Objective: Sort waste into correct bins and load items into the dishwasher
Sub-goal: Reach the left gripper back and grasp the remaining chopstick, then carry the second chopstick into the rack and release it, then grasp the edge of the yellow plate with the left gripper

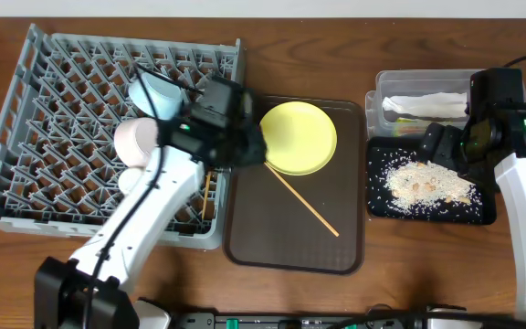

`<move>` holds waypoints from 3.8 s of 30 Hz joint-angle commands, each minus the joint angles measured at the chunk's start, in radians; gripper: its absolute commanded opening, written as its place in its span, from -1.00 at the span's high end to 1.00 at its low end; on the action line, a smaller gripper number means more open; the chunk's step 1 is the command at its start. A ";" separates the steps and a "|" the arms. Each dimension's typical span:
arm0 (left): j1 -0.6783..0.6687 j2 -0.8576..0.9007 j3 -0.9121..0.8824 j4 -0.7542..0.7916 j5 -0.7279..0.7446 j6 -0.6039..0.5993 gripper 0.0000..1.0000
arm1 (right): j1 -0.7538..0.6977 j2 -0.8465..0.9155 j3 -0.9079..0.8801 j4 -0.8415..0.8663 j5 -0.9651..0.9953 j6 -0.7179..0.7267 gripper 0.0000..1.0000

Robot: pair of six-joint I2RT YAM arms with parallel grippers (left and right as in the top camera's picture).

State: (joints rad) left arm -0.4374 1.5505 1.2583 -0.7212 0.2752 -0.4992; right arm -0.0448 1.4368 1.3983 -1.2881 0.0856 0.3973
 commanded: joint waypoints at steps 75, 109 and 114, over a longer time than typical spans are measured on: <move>0.116 -0.137 0.022 -0.025 -0.291 0.507 0.85 | 0.000 -0.010 0.008 -0.008 0.003 -0.013 -0.98; 0.087 -0.055 0.087 0.069 -0.055 0.506 -0.33 | -0.001 -0.010 0.008 0.005 -0.005 -0.013 -0.99; -0.035 -0.031 0.092 0.196 -0.063 0.682 -0.34 | 0.000 -0.010 0.008 0.013 -0.016 -0.012 -0.98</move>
State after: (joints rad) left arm -0.3985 1.4952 1.3231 -0.5728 0.1917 0.0368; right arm -0.0448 1.4368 1.3983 -1.2770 0.0780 0.3973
